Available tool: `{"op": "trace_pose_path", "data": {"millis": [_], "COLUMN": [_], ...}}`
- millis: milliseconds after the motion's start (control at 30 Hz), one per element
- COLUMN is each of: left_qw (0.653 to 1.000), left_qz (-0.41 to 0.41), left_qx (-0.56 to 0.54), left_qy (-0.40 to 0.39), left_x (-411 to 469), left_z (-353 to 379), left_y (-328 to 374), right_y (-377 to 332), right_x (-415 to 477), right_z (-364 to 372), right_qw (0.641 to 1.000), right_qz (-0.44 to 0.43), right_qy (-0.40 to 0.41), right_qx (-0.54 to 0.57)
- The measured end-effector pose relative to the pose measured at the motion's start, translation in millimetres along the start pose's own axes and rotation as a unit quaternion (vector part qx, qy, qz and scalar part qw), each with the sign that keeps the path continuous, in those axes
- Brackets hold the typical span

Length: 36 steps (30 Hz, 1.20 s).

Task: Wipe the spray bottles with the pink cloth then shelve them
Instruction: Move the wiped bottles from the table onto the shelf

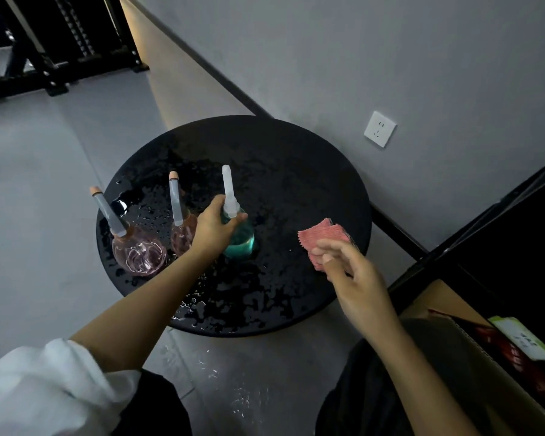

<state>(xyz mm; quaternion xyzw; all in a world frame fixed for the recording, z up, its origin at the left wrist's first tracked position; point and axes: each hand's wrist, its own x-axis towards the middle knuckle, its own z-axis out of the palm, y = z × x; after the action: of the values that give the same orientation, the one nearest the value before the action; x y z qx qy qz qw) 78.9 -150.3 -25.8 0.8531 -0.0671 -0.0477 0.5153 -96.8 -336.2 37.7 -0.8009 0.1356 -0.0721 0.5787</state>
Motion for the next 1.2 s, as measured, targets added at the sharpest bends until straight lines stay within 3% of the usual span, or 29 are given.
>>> {"op": "trace_pose_path", "data": {"millis": [267, 400, 733, 933, 1200], "left_qw": [0.998, 0.994, 0.955, 0.904, 0.870], "left_qz": [0.055, 0.111, 0.269, 0.370, 0.387], "left_qx": [0.016, 0.008, -0.014, 0.004, -0.053], "left_qy": [0.003, 0.002, -0.127, -0.215, -0.301], "left_x": [-13.9, -23.8, -76.0, -122.3, -171.6], "left_z": [-2.2, 1.7, 38.9, 80.1, 163.0], "left_y": [2.8, 40.3, 153.9, 205.3, 267.5], "right_y": [-7.6, -13.5, -17.7, -9.1, 21.7], "right_x": [-4.7, -11.6, -49.2, -91.8, -150.9], "right_z": [-11.4, -29.0, -102.2, -157.6, -245.6], "right_qw": [0.999, 0.999, 0.992, 0.983, 0.954], "right_qz": [-0.030, -0.043, -0.055, -0.057, -0.021], "right_qy": [0.010, 0.017, 0.110, 0.176, 0.298], "right_qx": [0.006, 0.018, 0.020, 0.007, -0.021]}}
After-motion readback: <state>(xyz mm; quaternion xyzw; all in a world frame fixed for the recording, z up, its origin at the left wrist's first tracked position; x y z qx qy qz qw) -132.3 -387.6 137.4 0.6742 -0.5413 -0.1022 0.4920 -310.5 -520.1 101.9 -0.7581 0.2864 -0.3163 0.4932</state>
